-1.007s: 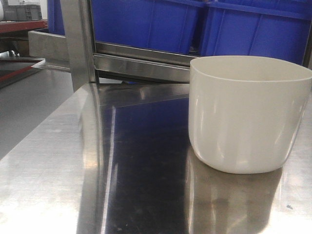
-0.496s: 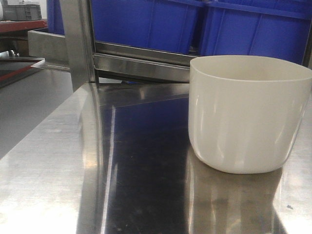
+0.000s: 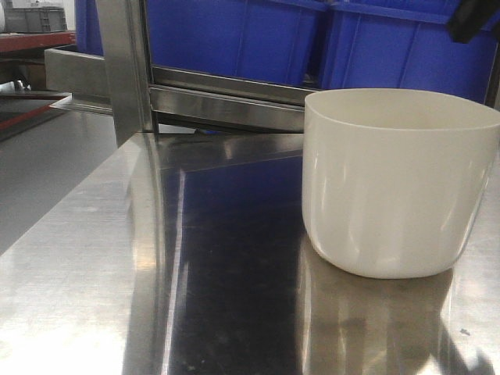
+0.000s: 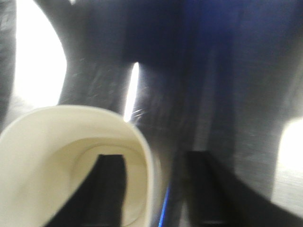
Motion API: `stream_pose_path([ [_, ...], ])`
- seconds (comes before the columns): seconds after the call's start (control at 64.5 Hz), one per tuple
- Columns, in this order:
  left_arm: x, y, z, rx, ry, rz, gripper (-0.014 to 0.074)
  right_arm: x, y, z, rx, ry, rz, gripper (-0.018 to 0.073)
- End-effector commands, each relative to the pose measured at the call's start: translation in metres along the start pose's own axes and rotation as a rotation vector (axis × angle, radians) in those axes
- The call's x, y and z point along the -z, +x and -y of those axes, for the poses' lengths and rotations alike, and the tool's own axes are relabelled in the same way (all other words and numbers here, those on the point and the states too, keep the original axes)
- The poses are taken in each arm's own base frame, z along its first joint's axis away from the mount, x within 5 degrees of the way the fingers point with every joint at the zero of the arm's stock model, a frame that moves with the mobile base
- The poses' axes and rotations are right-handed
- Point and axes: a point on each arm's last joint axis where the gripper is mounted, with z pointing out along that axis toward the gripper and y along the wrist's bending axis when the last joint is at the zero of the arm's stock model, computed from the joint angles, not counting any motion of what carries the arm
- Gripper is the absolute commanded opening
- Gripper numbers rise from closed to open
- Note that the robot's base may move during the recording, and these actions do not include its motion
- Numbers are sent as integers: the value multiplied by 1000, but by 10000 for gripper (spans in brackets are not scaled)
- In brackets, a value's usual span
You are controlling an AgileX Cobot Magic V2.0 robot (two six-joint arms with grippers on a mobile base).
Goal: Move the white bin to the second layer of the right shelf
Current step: 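Lower the right gripper into the white bin's rim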
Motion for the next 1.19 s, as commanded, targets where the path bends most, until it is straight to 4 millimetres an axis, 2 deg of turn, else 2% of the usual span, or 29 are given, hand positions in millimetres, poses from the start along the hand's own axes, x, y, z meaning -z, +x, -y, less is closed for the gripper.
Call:
stream_pose_path([
  [0.0, 0, 4, 0, 9, -8, 61, 85, 16, -13, -7, 4, -48, 98, 498],
  [0.248, 0, 4, 0, 9, -8, 61, 85, 8, -8, -6, 2, -42, 23, 498],
  [0.806, 0, 4, 0, 9, -8, 61, 85, -71, 1, 3, -21, -3, -197, 498],
  [1.1, 0, 4, 0, 9, -8, 61, 85, -87, 5, 5, -26, 5, -236, 495],
  [1.178, 0, 4, 0, 9, -8, 61, 85, -91, 6, 5, -27, 7, -247, 433],
])
